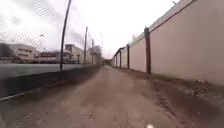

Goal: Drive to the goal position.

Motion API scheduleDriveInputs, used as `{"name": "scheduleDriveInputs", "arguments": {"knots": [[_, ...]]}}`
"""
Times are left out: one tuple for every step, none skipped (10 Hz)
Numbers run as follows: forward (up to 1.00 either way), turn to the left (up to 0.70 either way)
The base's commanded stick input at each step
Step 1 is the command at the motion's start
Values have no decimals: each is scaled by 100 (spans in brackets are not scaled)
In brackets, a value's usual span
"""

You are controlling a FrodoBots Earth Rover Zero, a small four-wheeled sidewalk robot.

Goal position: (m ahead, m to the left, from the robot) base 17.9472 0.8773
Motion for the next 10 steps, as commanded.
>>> {"name": "scheduleDriveInputs", "arguments": {"knots": [[70,0],[70,0],[70,0],[70,0],[70,0],[70,0],[70,0],[70,0],[70,0],[70,0]]}}
